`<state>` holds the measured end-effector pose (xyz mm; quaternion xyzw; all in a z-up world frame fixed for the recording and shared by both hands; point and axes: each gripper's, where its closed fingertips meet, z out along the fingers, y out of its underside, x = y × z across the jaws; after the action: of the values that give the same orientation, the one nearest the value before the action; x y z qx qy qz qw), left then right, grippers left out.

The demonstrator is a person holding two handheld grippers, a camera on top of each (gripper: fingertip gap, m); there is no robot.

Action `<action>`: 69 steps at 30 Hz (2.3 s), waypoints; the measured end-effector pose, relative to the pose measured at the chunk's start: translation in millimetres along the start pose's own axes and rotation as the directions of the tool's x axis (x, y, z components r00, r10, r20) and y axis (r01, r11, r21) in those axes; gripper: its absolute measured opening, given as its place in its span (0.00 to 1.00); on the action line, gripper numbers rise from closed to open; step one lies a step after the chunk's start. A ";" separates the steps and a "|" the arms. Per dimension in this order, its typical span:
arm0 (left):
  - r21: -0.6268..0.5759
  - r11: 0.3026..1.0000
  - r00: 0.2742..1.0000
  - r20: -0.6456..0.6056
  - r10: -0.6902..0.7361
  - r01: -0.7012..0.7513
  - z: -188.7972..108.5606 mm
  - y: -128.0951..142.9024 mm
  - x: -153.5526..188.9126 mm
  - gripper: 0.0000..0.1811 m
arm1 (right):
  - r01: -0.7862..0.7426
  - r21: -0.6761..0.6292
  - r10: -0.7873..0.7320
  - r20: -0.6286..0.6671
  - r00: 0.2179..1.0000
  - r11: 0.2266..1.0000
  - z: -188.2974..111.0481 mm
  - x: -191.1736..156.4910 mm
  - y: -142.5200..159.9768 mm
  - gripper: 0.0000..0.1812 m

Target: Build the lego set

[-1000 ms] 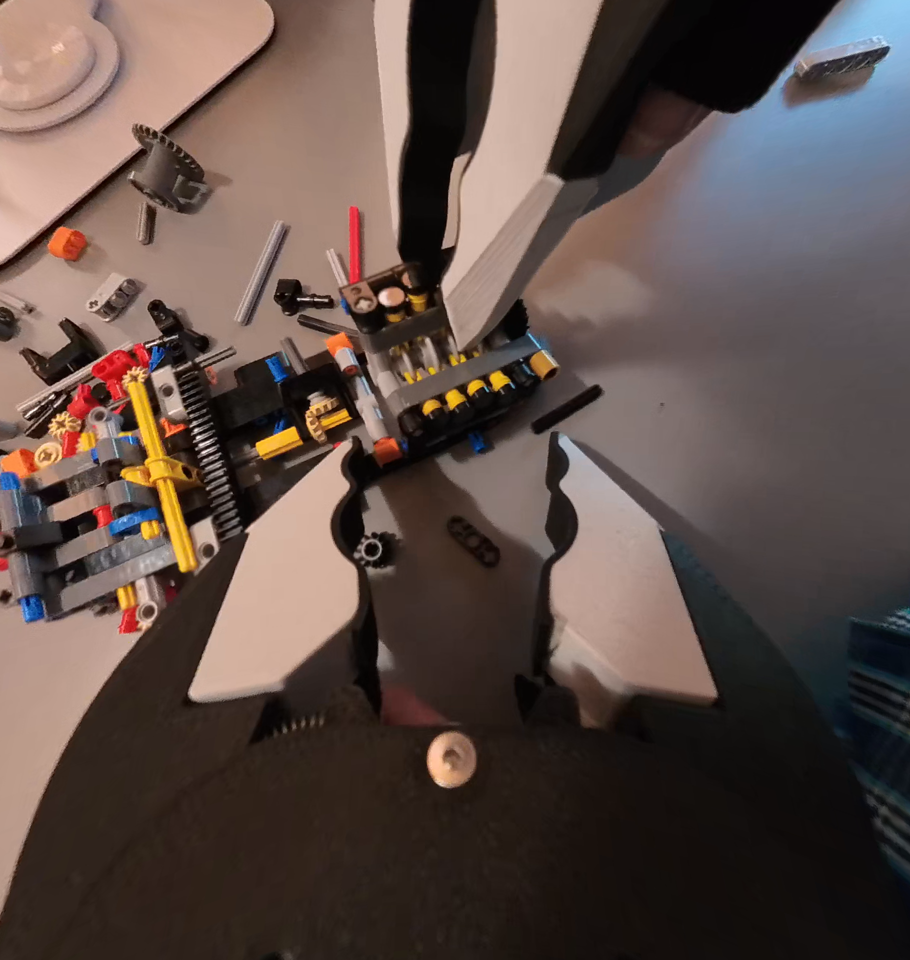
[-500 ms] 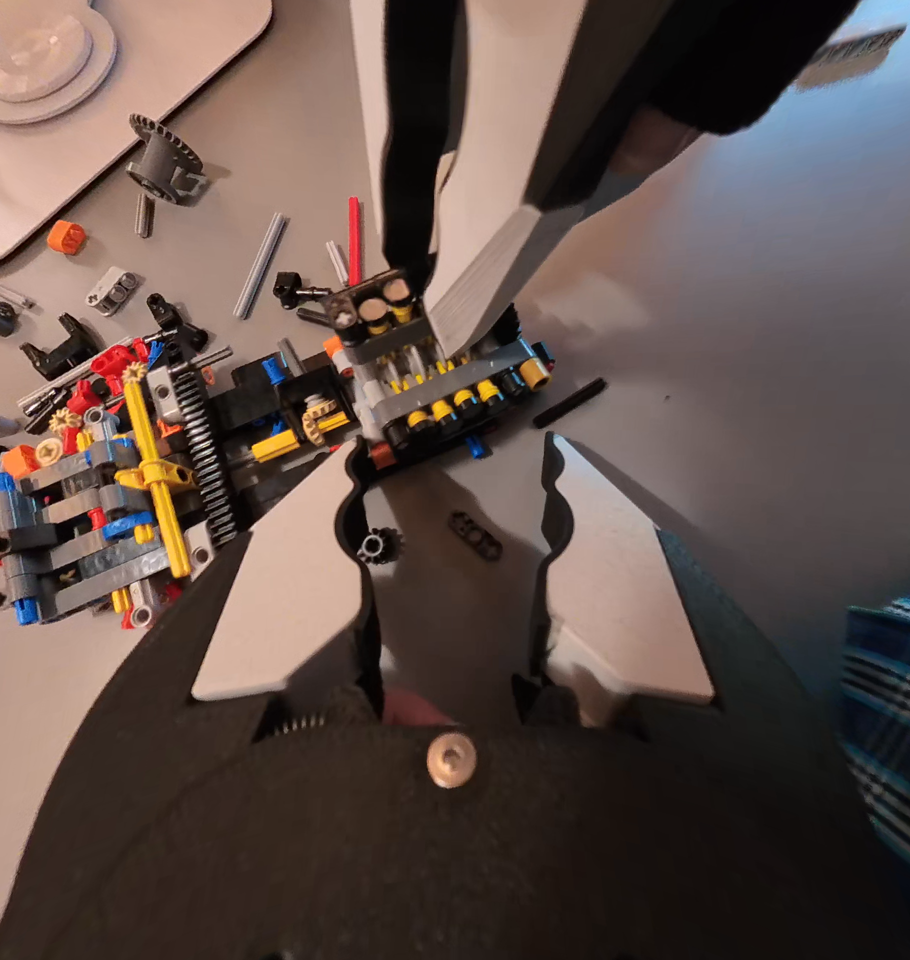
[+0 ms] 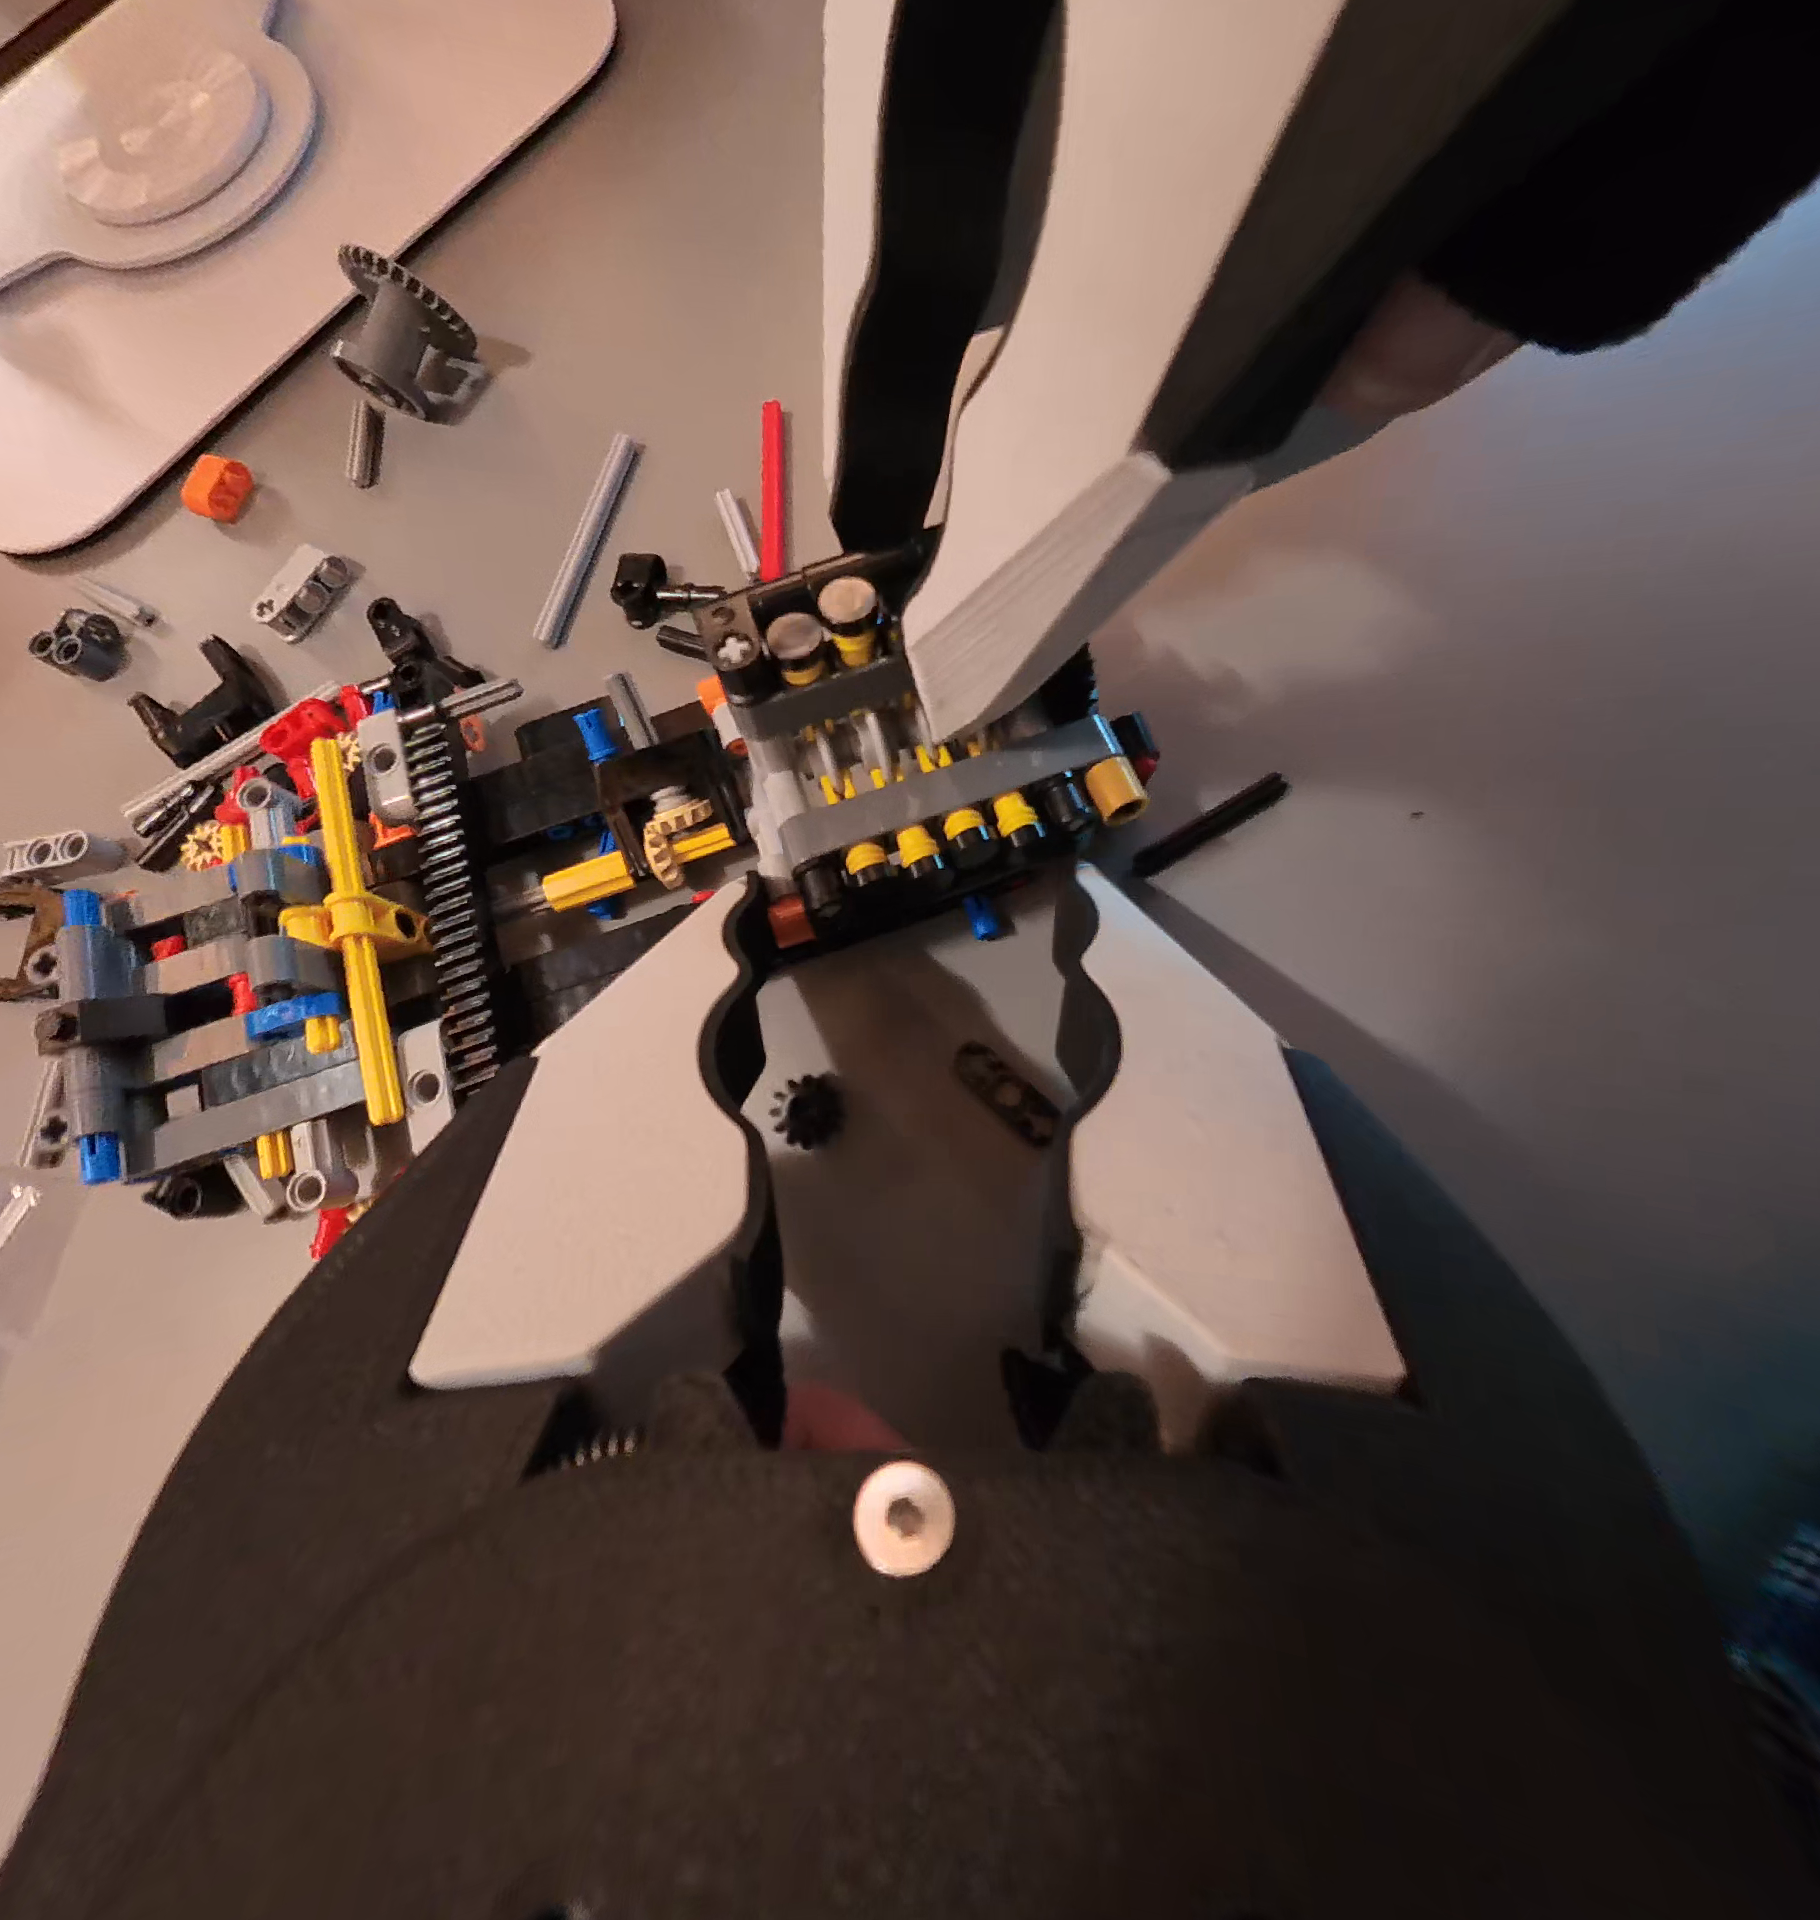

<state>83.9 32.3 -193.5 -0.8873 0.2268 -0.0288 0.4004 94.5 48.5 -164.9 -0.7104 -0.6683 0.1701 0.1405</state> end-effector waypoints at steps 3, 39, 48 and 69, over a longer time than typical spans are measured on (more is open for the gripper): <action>0.001 1.000 1.000 0.002 0.006 -0.006 0.0 -0.1 -0.8 0.29 | -0.017 0.011 0.017 0.001 1.000 1.000 -0.4 0.4 -0.3 0.12; 0.005 1.000 0.998 0.058 0.011 -0.012 -2.3 0.4 -8.1 0.32 | -0.233 0.133 0.220 0.108 0.969 0.963 7.5 2.6 -5.6 0.12; 0.004 1.000 0.997 0.070 0.020 -0.020 -2.5 0.6 -8.4 0.32 | -0.224 0.133 0.208 0.124 0.970 0.966 7.8 3.1 -5.5 0.12; 0.005 1.000 0.998 0.052 0.017 -0.017 -2.7 0.4 -7.6 0.32 | -0.013 0.174 -0.008 0.117 0.993 0.985 1.2 11.6 -17.2 0.08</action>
<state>76.3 33.3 -190.9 -0.8847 0.2236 -0.0030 0.4090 79.1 61.2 -159.2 -0.6850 -0.6571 0.2695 0.1623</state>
